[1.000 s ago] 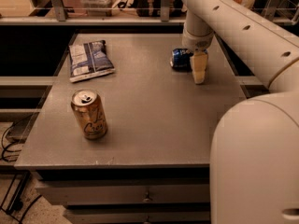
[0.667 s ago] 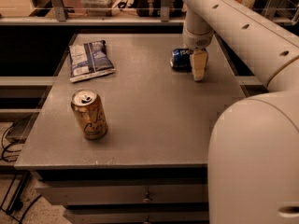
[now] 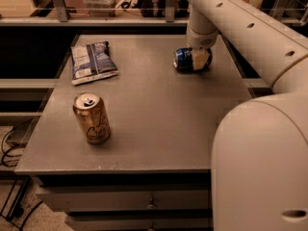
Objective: Place pepsi can upright
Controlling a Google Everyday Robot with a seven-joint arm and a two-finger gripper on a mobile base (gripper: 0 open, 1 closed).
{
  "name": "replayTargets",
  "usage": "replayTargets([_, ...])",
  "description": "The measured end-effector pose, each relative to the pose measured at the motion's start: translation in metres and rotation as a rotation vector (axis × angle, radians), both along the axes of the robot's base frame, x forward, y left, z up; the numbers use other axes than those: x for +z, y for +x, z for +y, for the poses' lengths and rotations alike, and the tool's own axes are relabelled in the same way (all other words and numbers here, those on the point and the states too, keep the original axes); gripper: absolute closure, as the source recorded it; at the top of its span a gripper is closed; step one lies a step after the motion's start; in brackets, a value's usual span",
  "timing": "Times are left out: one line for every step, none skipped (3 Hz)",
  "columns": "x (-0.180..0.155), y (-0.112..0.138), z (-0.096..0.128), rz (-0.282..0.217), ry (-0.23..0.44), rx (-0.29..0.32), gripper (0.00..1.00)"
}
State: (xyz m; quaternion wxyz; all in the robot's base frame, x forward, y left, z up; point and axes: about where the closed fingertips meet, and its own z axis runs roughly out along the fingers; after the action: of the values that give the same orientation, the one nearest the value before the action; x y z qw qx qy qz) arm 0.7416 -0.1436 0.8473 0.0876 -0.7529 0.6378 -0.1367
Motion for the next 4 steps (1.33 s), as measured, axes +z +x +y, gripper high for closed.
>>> replayTargets([0.031, -0.007, 0.013, -0.031, 0.069, 0.018, 1.0])
replayTargets([0.072, -0.017, 0.024, -0.075, 0.172, 0.042, 1.0])
replayTargets([0.098, -0.028, 0.03, -0.075, 0.322, 0.082, 1.0])
replayTargets([0.113, -0.039, 0.041, -0.053, 0.502, 0.128, 1.0])
